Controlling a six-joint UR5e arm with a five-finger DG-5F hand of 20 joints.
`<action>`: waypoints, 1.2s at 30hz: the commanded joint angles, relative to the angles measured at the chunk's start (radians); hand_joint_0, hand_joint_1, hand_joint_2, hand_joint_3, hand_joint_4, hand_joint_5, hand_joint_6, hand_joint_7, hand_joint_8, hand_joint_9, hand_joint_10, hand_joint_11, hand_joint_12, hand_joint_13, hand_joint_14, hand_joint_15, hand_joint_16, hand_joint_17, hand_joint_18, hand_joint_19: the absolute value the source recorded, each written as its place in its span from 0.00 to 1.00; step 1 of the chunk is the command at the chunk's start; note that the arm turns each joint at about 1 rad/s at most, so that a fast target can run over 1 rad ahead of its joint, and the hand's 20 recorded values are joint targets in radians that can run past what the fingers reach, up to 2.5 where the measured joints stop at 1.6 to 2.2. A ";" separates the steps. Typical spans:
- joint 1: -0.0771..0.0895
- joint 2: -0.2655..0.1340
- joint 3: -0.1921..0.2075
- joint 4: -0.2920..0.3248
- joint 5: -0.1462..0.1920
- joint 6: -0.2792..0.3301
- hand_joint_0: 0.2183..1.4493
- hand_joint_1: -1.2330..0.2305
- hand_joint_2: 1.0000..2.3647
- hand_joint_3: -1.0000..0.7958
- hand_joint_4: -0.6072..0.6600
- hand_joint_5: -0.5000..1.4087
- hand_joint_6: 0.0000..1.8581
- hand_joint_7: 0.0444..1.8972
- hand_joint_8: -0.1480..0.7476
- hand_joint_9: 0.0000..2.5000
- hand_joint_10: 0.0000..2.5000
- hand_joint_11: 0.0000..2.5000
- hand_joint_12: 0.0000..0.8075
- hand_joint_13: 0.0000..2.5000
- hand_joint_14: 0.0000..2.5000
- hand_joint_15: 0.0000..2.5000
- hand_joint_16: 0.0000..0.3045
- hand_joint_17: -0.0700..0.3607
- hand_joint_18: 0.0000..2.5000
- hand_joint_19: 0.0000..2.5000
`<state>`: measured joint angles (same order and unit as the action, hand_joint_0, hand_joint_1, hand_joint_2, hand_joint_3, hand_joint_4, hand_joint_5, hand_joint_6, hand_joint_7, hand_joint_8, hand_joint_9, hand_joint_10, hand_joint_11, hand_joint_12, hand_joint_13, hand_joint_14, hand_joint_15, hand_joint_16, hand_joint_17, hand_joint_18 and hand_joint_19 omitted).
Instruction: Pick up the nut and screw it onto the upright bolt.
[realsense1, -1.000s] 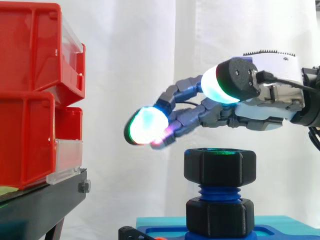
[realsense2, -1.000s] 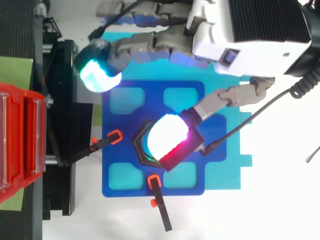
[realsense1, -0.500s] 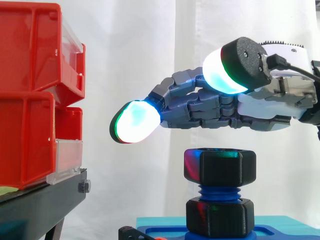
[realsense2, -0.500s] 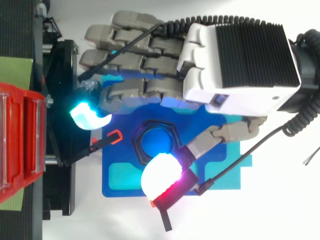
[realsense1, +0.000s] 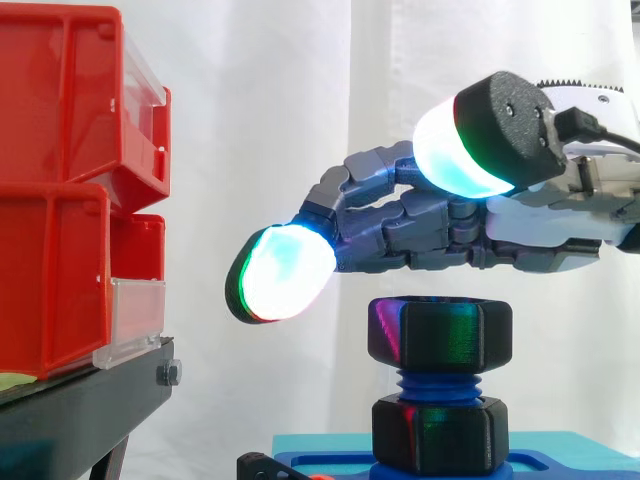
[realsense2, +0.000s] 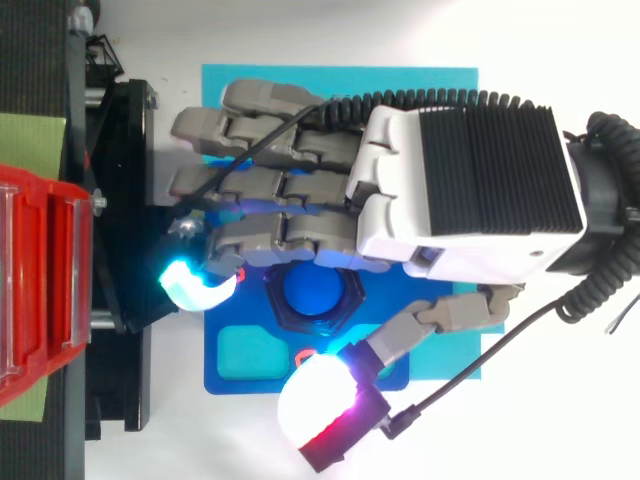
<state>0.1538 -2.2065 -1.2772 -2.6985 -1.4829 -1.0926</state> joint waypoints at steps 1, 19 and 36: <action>0.009 0.001 -0.001 -0.003 0.003 -0.001 0.17 0.67 0.00 0.28 0.60 0.22 0.27 0.41 0.38 0.17 0.00 0.00 0.42 0.02 0.00 0.00 0.15 0.40 0.00 0.00; 0.009 -0.001 -0.017 -0.017 0.003 -0.001 0.19 0.66 0.00 0.28 0.63 0.24 0.27 0.49 0.41 0.26 0.00 0.00 0.38 0.11 0.00 0.00 0.13 0.37 0.00 0.00; -0.036 0.001 -0.017 -0.010 -0.042 -0.001 0.20 0.63 0.00 0.28 0.64 0.23 0.27 0.56 0.46 0.32 0.00 0.00 0.37 0.18 0.00 0.00 0.11 0.34 0.04 0.00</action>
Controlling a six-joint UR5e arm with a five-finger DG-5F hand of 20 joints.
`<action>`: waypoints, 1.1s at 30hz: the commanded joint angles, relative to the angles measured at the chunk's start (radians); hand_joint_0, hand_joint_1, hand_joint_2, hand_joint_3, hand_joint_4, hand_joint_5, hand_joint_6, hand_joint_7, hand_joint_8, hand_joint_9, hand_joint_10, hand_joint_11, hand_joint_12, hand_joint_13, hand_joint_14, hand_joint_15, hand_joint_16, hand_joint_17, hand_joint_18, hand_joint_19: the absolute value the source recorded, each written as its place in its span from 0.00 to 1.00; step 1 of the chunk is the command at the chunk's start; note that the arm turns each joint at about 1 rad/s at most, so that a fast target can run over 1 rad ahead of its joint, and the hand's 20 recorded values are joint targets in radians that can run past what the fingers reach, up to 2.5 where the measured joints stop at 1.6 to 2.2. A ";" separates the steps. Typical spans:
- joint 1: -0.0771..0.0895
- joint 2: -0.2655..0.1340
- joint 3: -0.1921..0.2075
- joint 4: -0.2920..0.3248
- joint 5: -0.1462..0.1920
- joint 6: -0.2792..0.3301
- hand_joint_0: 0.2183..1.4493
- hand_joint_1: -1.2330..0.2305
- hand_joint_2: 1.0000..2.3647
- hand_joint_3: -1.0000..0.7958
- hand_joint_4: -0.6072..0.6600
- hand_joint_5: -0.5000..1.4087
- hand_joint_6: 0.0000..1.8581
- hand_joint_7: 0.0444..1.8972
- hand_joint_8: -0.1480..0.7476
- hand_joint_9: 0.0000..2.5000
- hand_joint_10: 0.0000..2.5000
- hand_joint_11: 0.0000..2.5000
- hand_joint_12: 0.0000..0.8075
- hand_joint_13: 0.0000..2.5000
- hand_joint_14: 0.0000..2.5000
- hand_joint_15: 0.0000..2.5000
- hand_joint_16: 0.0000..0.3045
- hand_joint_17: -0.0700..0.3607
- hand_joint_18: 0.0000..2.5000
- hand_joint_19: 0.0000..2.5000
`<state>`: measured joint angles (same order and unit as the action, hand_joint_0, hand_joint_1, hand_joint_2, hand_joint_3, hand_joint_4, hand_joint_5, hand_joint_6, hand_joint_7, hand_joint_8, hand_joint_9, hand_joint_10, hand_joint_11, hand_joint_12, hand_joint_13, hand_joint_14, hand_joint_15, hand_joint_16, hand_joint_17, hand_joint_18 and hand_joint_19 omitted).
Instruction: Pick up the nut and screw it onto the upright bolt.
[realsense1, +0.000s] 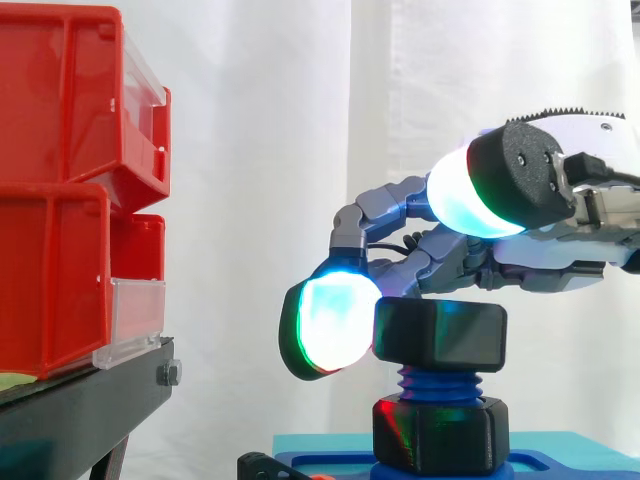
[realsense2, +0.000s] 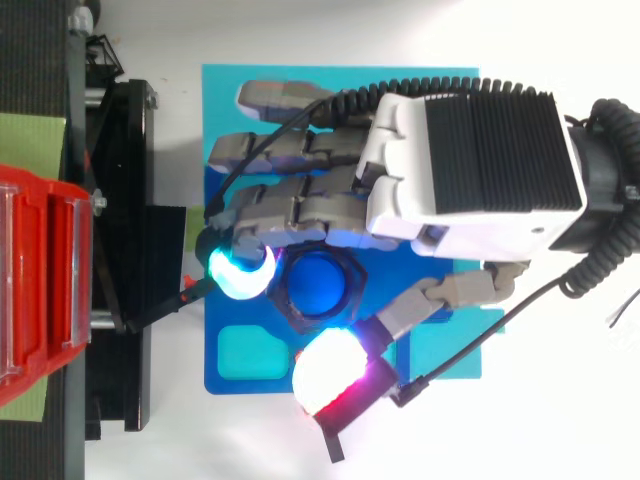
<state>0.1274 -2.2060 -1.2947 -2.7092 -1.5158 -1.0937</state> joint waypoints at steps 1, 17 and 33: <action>-0.012 0.000 0.000 0.002 -0.014 -0.002 0.20 0.63 0.00 0.28 0.64 0.23 0.27 0.55 0.46 0.32 0.00 0.00 0.37 0.18 0.00 0.00 0.11 0.34 0.04 0.00; -0.032 0.000 0.002 0.026 -0.046 -0.009 0.24 0.56 0.00 0.28 0.53 0.31 0.27 0.67 0.39 0.66 0.00 0.02 0.22 0.41 0.00 0.00 0.06 0.26 0.22 0.00; -0.040 0.000 0.017 0.020 -0.063 -0.009 0.24 0.55 0.00 0.28 0.53 0.31 0.27 0.70 0.53 0.88 0.01 0.24 0.25 0.66 0.00 0.11 0.05 0.24 0.37 0.11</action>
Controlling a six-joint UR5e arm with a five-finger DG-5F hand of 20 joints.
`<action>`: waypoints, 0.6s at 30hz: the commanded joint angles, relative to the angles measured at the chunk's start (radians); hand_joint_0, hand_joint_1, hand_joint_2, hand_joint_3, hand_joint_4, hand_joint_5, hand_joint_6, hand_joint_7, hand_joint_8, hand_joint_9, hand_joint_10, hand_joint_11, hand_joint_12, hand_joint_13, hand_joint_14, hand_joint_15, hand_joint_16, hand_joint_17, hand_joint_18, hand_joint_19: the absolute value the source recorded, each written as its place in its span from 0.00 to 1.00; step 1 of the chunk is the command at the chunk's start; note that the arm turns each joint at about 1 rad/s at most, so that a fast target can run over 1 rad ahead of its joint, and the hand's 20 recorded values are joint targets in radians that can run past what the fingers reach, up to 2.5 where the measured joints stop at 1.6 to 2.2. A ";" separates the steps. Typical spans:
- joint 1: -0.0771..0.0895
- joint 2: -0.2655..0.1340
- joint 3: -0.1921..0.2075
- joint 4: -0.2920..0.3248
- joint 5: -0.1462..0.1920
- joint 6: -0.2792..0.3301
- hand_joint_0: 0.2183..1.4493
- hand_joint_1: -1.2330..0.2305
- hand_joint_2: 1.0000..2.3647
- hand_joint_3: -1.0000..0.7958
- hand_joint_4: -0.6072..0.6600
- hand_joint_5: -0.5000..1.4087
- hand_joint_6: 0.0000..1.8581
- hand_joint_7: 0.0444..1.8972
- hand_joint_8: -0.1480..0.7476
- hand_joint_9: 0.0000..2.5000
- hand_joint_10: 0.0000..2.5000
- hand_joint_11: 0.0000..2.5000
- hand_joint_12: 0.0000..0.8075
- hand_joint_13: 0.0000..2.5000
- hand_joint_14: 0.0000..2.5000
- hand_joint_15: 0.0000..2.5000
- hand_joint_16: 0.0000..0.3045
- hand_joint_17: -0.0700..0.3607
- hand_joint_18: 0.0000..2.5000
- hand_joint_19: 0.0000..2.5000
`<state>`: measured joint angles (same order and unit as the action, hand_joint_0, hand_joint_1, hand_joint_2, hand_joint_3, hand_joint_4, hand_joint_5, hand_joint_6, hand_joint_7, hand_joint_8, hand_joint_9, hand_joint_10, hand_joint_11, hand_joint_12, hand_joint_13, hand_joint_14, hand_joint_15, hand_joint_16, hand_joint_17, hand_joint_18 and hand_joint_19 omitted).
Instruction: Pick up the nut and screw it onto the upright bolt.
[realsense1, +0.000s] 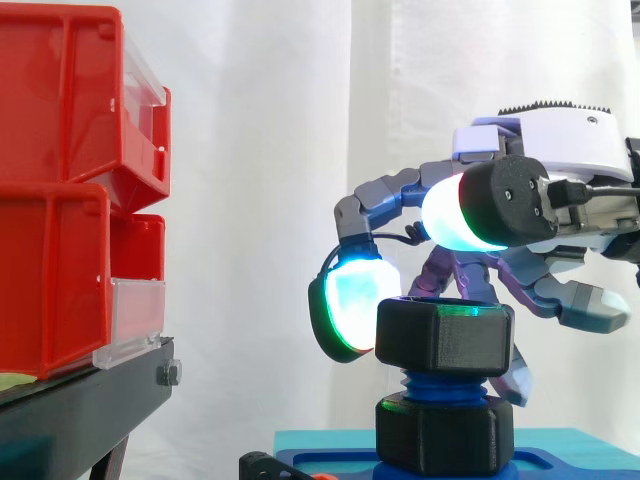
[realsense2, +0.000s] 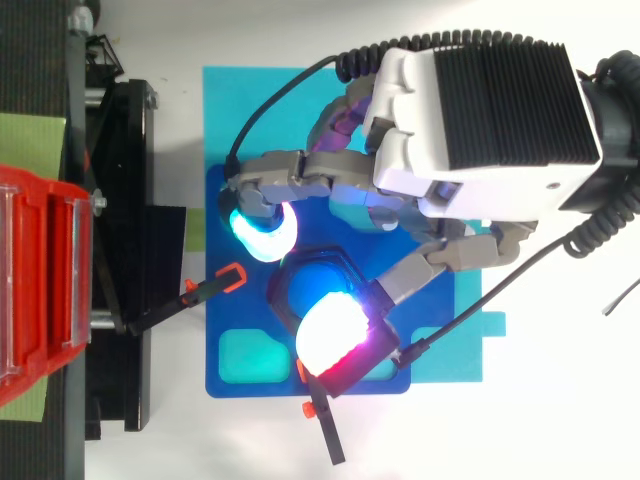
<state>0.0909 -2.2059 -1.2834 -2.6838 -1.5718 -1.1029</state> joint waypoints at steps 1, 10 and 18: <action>-0.004 0.000 0.007 -0.005 -0.010 0.000 0.24 0.55 0.00 0.28 0.53 0.31 0.27 0.68 0.53 0.86 0.01 0.22 0.26 0.64 0.00 0.11 0.05 0.25 0.36 0.10; -0.017 0.000 0.009 -0.004 -0.031 0.000 0.24 0.56 0.00 0.28 0.55 0.30 0.27 0.66 0.51 0.81 0.01 0.20 0.27 0.59 0.00 0.10 0.06 0.26 0.33 0.10; -0.037 0.002 0.119 -0.139 -0.076 -0.008 0.22 0.57 0.00 0.28 0.65 0.24 0.27 0.47 0.46 0.55 0.00 0.08 0.36 0.30 0.00 0.03 0.11 0.34 0.21 0.11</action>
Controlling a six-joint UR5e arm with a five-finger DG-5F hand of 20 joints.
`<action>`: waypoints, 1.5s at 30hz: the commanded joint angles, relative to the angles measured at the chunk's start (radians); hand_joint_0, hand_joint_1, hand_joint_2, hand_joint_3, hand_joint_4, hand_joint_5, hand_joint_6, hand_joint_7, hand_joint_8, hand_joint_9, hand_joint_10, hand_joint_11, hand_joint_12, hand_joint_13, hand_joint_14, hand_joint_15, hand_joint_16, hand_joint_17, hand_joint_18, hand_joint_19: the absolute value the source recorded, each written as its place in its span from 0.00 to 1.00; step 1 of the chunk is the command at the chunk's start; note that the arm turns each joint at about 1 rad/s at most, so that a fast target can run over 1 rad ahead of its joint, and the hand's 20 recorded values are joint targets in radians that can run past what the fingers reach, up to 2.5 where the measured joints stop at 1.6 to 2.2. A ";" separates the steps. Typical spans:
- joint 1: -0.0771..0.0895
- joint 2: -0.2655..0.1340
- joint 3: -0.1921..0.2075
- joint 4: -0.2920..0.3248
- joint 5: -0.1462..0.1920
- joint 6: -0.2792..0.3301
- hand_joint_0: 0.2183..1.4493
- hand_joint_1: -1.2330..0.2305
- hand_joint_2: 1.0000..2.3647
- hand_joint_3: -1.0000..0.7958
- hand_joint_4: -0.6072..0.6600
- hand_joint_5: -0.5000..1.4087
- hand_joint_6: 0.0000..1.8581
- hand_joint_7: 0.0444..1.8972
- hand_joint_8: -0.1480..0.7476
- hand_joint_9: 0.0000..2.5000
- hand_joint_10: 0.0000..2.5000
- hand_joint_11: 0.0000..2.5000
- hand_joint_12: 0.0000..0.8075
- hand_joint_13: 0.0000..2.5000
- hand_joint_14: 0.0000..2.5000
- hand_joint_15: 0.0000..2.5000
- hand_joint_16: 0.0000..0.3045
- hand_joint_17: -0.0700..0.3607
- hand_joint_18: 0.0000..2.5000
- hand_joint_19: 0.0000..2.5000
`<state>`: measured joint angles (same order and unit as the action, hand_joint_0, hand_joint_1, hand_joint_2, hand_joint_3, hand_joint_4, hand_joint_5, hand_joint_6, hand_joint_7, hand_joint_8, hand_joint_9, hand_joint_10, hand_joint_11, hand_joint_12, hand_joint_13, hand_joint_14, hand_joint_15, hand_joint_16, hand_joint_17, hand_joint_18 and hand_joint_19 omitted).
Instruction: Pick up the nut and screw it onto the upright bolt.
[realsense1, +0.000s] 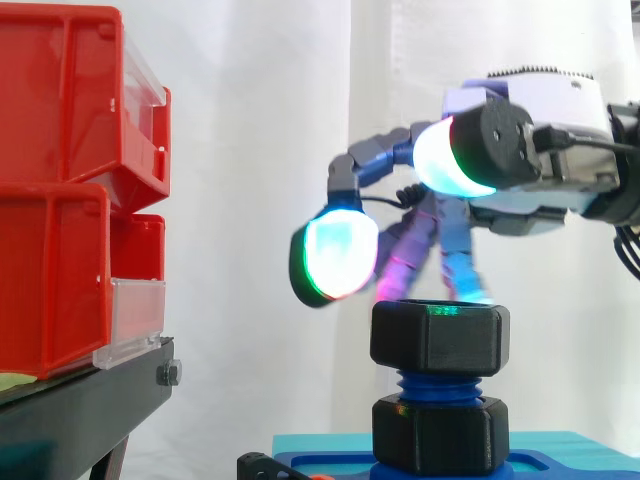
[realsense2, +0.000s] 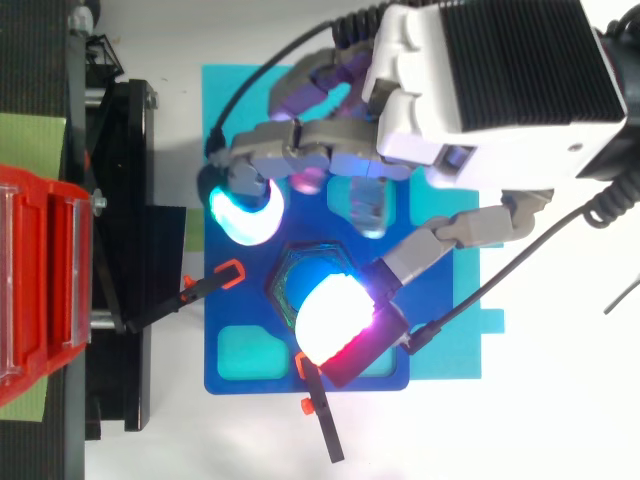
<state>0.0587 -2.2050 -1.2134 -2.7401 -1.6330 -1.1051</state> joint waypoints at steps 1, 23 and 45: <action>-0.005 -0.001 0.064 -0.119 -0.013 -0.015 0.21 0.57 0.00 0.28 0.65 0.23 0.27 0.44 0.45 0.49 0.00 0.07 0.39 0.24 0.00 0.02 0.13 0.36 0.14 0.09; 0.030 -0.002 -0.022 -0.035 0.044 -0.036 0.15 0.64 0.00 0.28 0.53 0.14 0.27 0.27 0.41 0.00 0.00 0.00 0.45 0.00 0.00 0.00 0.19 0.46 0.00 0.00; 0.053 -0.001 -0.022 -0.115 0.044 -0.030 0.17 0.64 0.00 0.28 0.65 0.20 0.27 0.40 0.47 0.18 0.00 0.00 0.46 0.04 0.00 0.00 0.18 0.45 0.00 0.00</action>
<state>0.1112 -2.2059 -1.2348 -2.8513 -1.5892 -1.1357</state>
